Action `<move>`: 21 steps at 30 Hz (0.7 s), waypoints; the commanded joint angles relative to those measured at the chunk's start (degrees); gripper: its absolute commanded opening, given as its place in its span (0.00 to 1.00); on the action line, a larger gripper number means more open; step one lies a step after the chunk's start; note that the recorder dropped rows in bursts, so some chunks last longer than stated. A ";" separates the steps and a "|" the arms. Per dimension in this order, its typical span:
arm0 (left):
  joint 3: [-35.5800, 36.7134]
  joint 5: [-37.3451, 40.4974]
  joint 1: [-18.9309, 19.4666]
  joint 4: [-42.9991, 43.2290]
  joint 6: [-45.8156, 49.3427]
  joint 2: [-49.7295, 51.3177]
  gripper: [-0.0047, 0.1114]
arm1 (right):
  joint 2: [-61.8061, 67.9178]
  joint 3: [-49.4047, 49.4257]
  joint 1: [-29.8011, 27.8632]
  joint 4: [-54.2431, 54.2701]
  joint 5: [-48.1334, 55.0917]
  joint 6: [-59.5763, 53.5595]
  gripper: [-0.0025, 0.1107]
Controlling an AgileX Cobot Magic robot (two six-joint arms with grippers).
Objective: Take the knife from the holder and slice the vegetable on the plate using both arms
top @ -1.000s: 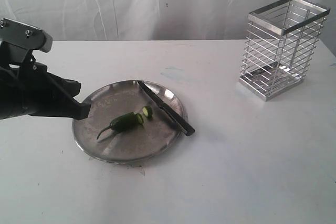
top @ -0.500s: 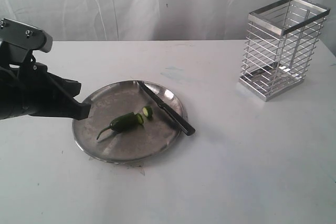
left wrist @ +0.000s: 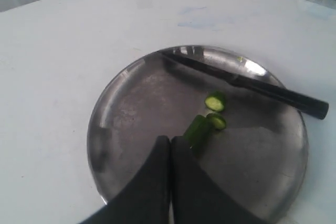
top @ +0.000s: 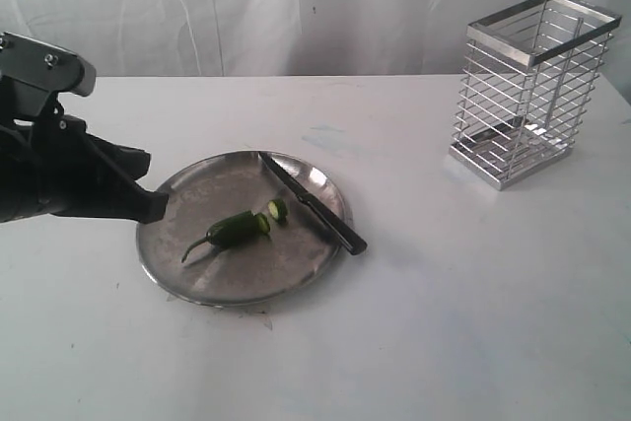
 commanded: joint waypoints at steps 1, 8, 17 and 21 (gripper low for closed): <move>0.35 7.37 3.08 -1.18 -0.38 -12.03 0.04 | -0.17 -0.02 -0.46 -0.64 -0.12 0.20 0.02; 0.24 9.39 11.09 -1.18 -0.38 -38.66 0.04 | -0.17 -0.02 -0.46 -0.64 -0.12 0.20 0.02; 0.24 17.99 11.24 33.58 -13.56 -58.23 0.04 | -0.17 -0.02 -0.46 -0.64 -0.12 0.20 0.02; 0.73 34.31 11.24 88.29 -76.86 -58.39 0.04 | -0.17 -0.02 -0.46 -0.64 -0.12 0.20 0.02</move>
